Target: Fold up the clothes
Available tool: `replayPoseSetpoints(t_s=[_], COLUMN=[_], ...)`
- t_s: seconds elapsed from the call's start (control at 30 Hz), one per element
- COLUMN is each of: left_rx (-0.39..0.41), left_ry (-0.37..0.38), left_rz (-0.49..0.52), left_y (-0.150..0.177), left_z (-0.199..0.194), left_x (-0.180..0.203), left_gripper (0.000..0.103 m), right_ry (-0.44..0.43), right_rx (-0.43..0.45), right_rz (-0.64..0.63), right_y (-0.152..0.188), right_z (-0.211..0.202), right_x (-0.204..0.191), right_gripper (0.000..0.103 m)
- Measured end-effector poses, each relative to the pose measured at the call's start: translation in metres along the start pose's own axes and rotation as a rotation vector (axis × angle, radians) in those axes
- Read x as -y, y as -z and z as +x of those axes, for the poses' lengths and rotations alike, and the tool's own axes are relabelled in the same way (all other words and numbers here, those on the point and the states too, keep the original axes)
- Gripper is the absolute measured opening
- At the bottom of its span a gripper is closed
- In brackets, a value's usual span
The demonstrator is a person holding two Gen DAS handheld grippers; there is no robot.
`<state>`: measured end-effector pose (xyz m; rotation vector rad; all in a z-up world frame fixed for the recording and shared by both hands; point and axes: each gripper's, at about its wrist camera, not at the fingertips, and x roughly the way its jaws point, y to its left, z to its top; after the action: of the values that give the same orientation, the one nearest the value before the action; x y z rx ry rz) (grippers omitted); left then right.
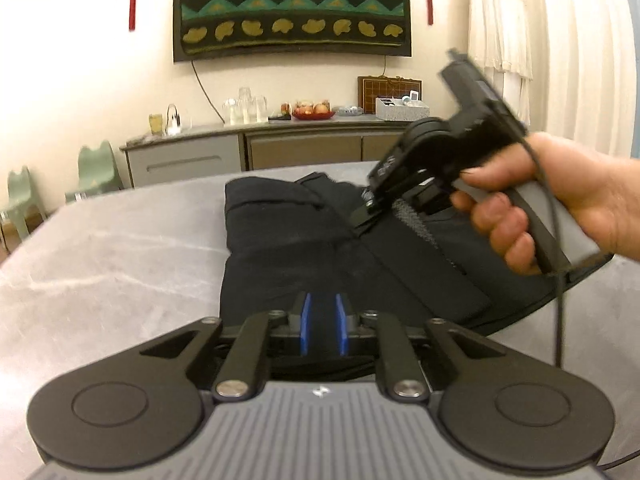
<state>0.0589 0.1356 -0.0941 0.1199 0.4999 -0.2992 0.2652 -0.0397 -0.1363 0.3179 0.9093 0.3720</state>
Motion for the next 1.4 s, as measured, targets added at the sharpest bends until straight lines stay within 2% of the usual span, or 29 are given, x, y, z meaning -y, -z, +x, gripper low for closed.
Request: replayPoseSetpoints(t_s=[0.13,0.23,0.43,0.53,0.6,0.63,0.7,0.73,0.8,0.83,0.93,1.0,1.07,1.1,1.13,1.17,1.27,1.3,1.37,1.4], left_rx=[-0.012,-0.010,-0.017,-0.030,-0.029,-0.019,-0.003,0.004,-0.009,-0.032,-0.101,-0.140,-0.165,-0.171,-0.177,-0.183,-0.194,-0.197,-0.201,-0.200], left_ry=[-0.004,-0.009,-0.027,-0.036,-0.055,-0.065,-0.086,-0.096,-0.100,-0.076,0.010,0.072,0.095,0.095,0.096,0.082,0.058,0.055,0.044,0.036], left_rz=[-0.036,-0.057,-0.058,-0.077,-0.104,-0.127,-0.180,-0.209,-0.262,-0.290,-0.379,-0.417,-0.420,-0.410,-0.400,-0.387,-0.363,-0.361,-0.348,-0.342], left_y=[-0.005,-0.008,-0.012,-0.013,-0.015,-0.017,-0.020,-0.022,-0.024,-0.023,-0.018,-0.013,-0.012,-0.012,-0.012,-0.012,-0.012,-0.013,-0.015,-0.016], left_z=[0.001,0.001,0.007,0.012,0.011,0.009,0.007,0.007,0.013,0.019,0.036,0.041,0.044,0.044,0.043,0.042,0.040,0.040,0.042,0.043], left_x=[-0.017,-0.027,-0.034,-0.039,-0.044,-0.049,-0.061,-0.067,-0.078,-0.083,-0.095,-0.098,-0.099,-0.098,-0.098,-0.097,-0.095,-0.095,-0.092,-0.090], left_gripper=[0.014,0.014,0.014,0.014,0.014,0.015,0.021,0.027,0.029,0.029,0.030,0.031,0.030,0.030,0.021,0.015,0.013,0.013,0.014,0.015], right_ry=[0.084,0.105,0.201,0.232,0.277,0.318,0.422,0.435,0.350,0.292,0.174,0.199,0.246,0.263,0.271,0.273,0.243,0.224,0.159,0.119], right_rx=[0.052,0.091,0.079,0.073,0.071,0.102,0.217,0.253,0.245,0.221,0.060,-0.056,-0.137,-0.131,-0.120,-0.105,-0.041,-0.021,0.013,0.033], right_rz=[-0.029,-0.025,-0.056,-0.063,-0.079,-0.100,-0.162,-0.196,-0.271,-0.311,-0.378,-0.404,-0.418,-0.416,-0.404,-0.383,-0.356,-0.349,-0.299,-0.255], right_y=[0.013,0.021,0.023,0.025,0.019,0.015,0.006,0.000,-0.016,-0.025,-0.052,-0.063,-0.074,-0.079,-0.085,-0.090,-0.092,-0.091,-0.091,-0.091], right_z=[-0.006,-0.012,-0.012,-0.014,-0.018,-0.025,-0.044,-0.050,-0.043,-0.034,0.022,0.066,0.102,0.110,0.115,0.118,0.113,0.110,0.091,0.074], right_x=[-0.007,-0.012,-0.021,-0.021,-0.024,-0.030,-0.048,-0.059,-0.091,-0.107,-0.142,-0.151,-0.153,-0.152,-0.150,-0.147,-0.135,-0.133,-0.121,-0.112], right_gripper=[0.010,0.010,0.010,0.014,0.035,0.055,0.059,0.059,0.058,0.057,0.058,0.057,0.046,0.041,0.031,0.027,0.025,0.027,0.054,0.057])
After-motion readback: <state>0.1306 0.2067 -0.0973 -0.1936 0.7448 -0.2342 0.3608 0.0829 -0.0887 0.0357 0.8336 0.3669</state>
